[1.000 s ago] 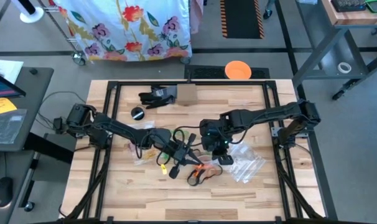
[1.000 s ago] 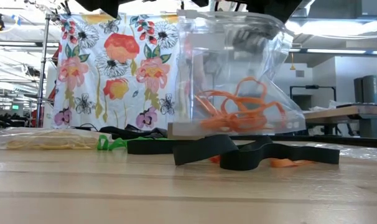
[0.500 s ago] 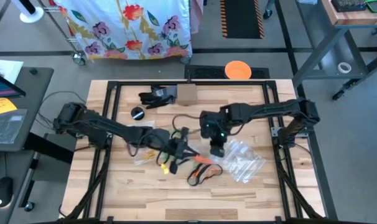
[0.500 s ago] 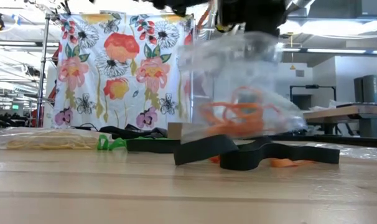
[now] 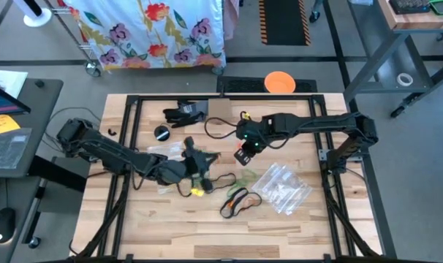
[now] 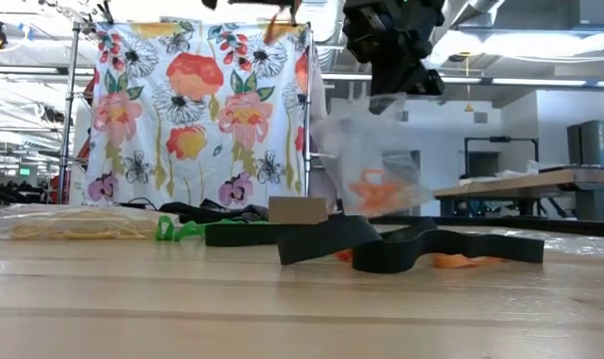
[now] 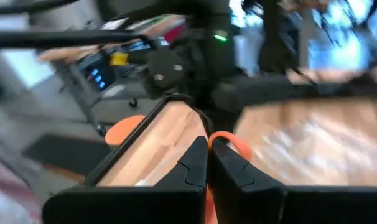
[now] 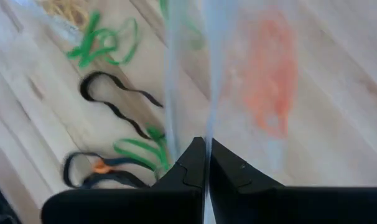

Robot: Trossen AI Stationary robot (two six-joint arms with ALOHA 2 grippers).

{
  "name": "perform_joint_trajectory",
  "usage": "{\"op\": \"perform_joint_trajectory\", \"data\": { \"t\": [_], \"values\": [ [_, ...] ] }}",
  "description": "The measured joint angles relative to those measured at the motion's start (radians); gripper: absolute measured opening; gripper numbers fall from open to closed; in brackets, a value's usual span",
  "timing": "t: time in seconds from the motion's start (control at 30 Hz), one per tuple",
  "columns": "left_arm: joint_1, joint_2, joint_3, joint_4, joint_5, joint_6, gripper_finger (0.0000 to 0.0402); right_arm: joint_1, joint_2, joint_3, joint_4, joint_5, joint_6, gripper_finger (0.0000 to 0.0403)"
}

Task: Sort rubber bands
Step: Put the orange rubber band into the transparent zip bag

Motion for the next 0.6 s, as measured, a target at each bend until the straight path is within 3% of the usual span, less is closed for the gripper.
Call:
{"op": "perform_joint_trajectory", "data": {
  "t": [0.17, 0.43, 0.6],
  "values": [
    [0.052, 0.114, 0.0, 0.182, -0.035, -0.112, 0.0, -0.002, -0.007, 0.0, 0.001, -0.005, 0.0, 0.0005],
    [0.068, 0.335, 0.0, 0.69, -0.048, 0.132, 0.0, -0.002, -0.009, 0.0, 0.052, -0.012, -0.087, 0.0005],
    [0.067, 0.355, 0.0, 0.743, -0.105, 0.17, 0.0, 0.009, -0.009, 0.0, 0.091, -0.016, -0.106, 0.0005]
  ]
}}
